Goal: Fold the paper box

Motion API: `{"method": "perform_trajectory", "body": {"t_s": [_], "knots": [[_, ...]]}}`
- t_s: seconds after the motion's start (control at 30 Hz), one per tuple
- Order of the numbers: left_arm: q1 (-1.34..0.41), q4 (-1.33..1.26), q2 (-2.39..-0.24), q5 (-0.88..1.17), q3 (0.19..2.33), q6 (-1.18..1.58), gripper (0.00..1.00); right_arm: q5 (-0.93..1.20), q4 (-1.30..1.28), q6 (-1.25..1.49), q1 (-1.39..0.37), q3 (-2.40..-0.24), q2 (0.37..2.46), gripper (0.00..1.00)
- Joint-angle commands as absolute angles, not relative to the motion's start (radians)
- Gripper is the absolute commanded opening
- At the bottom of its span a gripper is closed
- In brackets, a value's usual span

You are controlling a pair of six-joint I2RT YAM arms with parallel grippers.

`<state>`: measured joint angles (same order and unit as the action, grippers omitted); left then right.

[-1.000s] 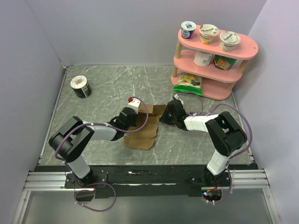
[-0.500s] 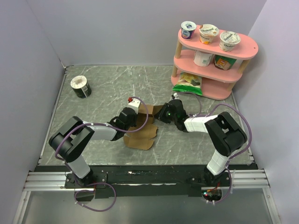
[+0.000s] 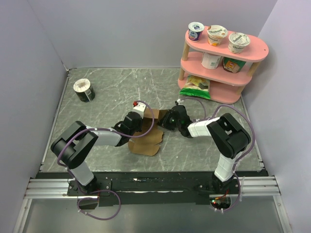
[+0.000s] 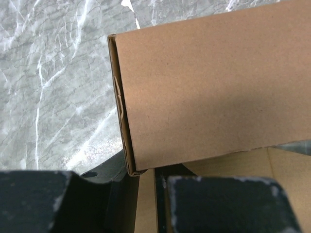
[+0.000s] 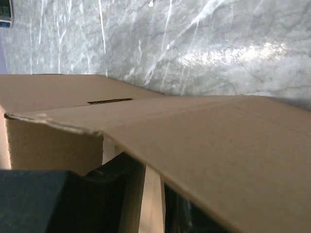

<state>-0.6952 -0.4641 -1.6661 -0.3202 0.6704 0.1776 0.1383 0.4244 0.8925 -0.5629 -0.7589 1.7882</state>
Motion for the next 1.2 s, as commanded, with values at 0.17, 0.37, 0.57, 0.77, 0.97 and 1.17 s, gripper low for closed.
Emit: {"method": "perform_trajectory", "body": {"t_s": [0.17, 0.37, 0.57, 0.77, 0.97, 1.17], "knots": [[-0.701, -0.468, -1.667, -0.299, 0.704, 0.19, 0.2, 0.164, 0.483, 0.91, -0.592, -0.807, 1.829, 0.24], [-0.703, -0.468, -1.667, -0.296, 0.704, 0.19, 0.2, 0.149, 0.42, 0.885, -0.607, -0.845, 1.833, 0.24], [-0.701, -0.466, -1.666, -0.298, 0.704, 0.19, 0.2, 0.189, 0.474, 0.927, -0.607, -0.838, 1.873, 0.24], [-0.701, -0.466, -1.664, -0.298, 0.703, 0.19, 0.2, 0.149, 0.384, 0.917, -0.611, -0.859, 1.893, 0.23], [-0.701, -0.462, -1.666, -0.296, 0.706, 0.192, 0.2, 0.074, 0.224, 0.873, -0.643, -0.911, 1.896, 0.22], [-0.701, -0.442, -1.677, -0.322, 0.719, 0.202, 0.19, 0.061, 0.26, 0.89, -0.655, -0.876, 1.888, 0.23]]}}
